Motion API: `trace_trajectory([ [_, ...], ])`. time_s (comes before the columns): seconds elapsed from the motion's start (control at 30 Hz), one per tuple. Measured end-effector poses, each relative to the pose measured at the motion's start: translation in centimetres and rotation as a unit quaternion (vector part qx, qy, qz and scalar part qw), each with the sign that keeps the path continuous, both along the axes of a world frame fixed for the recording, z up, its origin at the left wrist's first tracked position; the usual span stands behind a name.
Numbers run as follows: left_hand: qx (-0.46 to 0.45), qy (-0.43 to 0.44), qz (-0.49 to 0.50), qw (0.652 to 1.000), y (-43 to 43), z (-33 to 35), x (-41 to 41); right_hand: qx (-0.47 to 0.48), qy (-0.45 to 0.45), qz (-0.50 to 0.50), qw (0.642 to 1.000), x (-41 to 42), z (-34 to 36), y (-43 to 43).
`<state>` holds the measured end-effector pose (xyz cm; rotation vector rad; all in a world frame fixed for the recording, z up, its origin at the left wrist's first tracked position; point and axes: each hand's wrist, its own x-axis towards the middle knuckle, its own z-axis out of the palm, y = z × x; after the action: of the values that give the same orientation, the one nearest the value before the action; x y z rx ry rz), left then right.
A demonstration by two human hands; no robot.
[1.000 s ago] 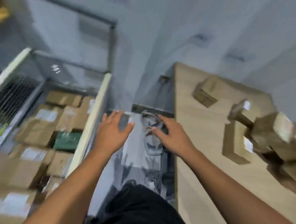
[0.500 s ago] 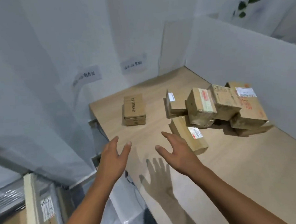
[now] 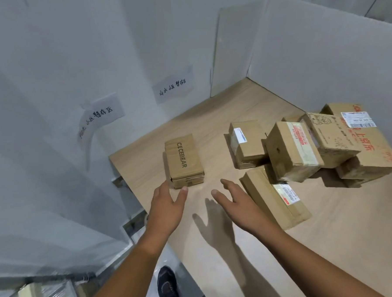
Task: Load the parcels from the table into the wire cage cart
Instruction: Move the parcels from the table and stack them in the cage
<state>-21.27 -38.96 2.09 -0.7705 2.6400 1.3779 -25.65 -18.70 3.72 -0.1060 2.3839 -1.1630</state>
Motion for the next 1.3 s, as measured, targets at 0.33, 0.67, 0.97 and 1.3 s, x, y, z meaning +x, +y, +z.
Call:
trace_trajectory([
  [0.33,0.146,-0.063,-0.039,0.986,-6.5,-7.5,-10.6,-0.002,-0.089,-0.115,0.989,-11.1,-5.6,-9.1],
  [0.67,0.244,-0.058,0.086,0.964,-5.2,-6.5,-7.0,-0.101,-0.083,-0.094,0.987,-6.6,-6.8,-9.7],
  [0.97,0.272,0.100,0.314,0.904,-3.2,-1.6,10.2,-0.179,-0.080,0.078,0.978,3.9,-5.8,-11.9],
  [1.3,0.230,0.215,0.537,0.783,-3.8,-1.2,32.9,-0.180,-0.091,0.381,0.902,22.3,-4.0,-20.9],
])
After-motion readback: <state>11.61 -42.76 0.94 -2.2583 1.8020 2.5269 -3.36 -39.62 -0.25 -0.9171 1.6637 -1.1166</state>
